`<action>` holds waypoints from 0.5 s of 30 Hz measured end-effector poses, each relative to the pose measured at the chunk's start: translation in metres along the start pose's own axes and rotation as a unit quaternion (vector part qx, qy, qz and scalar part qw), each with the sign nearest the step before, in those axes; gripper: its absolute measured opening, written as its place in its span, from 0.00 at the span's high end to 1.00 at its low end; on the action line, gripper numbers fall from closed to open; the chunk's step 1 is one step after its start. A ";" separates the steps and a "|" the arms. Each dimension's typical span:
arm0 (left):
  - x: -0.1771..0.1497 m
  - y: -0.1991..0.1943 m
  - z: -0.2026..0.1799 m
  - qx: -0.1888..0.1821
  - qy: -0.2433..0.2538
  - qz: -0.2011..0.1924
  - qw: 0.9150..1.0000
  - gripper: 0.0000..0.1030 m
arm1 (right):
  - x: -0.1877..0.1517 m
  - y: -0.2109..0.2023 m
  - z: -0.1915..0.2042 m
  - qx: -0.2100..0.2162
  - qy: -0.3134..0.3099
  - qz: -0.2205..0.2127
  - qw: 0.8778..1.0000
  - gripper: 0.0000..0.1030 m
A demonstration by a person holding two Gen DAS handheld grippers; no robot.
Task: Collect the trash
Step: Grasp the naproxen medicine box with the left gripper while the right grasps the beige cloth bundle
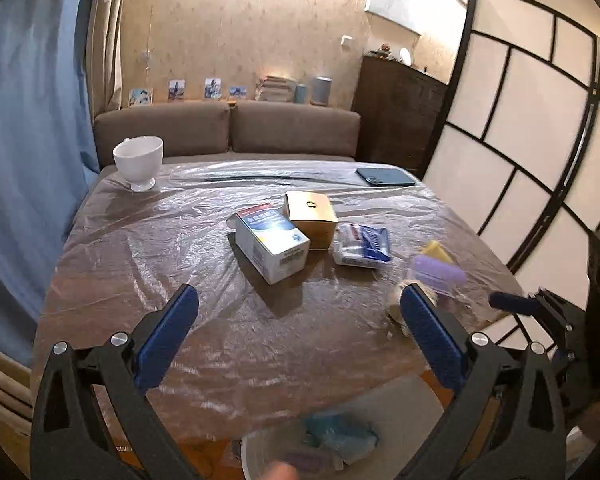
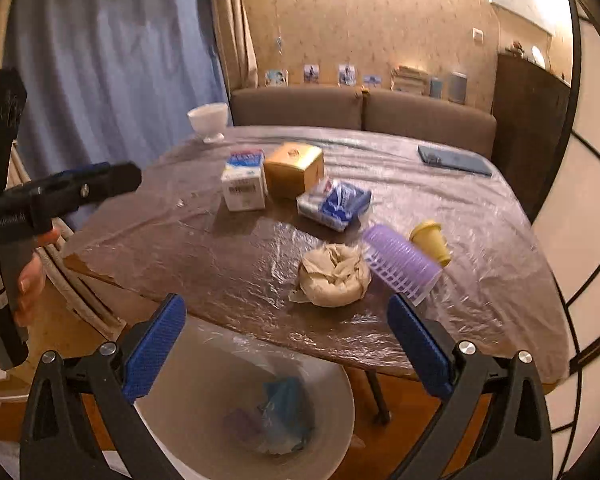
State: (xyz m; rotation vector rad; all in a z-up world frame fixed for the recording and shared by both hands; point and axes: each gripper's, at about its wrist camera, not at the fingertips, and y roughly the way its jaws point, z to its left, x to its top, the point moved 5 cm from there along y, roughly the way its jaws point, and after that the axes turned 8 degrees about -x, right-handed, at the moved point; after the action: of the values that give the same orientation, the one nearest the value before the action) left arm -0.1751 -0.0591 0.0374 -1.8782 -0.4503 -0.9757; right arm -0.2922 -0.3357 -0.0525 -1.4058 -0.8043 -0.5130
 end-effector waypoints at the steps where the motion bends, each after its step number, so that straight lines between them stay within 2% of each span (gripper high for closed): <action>1: 0.001 0.009 0.003 -0.001 -0.001 0.009 1.000 0.01 | 0.000 0.007 0.003 -0.003 0.001 0.000 1.000 0.04; 3: 0.001 0.023 0.014 0.013 -0.008 0.028 0.999 0.01 | 0.000 0.019 0.004 -0.019 0.006 0.003 1.000 0.04; 8: 0.003 0.057 0.032 0.012 -0.031 0.049 0.998 0.01 | 0.002 0.045 -0.005 -0.058 0.015 0.003 0.998 0.04; 15: 0.006 0.099 0.040 0.051 -0.014 0.074 0.996 0.01 | 0.000 0.070 -0.004 -0.078 0.007 0.010 0.997 0.04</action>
State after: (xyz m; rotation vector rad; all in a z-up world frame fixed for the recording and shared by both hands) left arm -0.0892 -0.0735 -0.0241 -1.8071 -0.3644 -0.8144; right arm -0.2396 -0.3312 -0.0990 -1.5508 -0.7501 -0.5790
